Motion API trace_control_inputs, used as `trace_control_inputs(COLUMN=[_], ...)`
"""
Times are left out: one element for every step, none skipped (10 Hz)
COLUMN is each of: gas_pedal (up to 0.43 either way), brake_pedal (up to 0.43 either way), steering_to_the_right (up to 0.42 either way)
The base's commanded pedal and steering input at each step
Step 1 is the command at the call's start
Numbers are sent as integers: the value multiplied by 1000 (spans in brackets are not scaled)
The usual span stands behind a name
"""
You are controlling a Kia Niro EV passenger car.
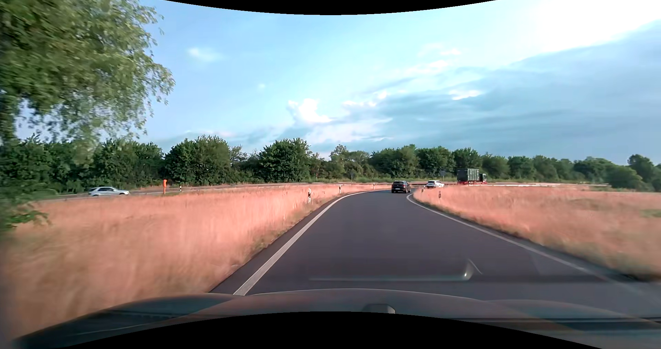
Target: Follow the waypoints while adhering to traffic rules and regulations
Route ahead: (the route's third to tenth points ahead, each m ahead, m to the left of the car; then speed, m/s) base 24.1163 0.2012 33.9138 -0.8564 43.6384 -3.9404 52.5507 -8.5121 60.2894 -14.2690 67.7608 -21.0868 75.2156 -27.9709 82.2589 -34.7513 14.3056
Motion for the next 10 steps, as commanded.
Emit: trace_control_inputs(gas_pedal=[0, 0, 0, 0, 0, 0, 0, 0, 0, 0], brake_pedal=[0, 0, 0, 0, 0, 0, 0, 0, 0, 0], steering_to_the_right=[11, 14, 18, 20, 24, 29, 31, 35, 38, 40])
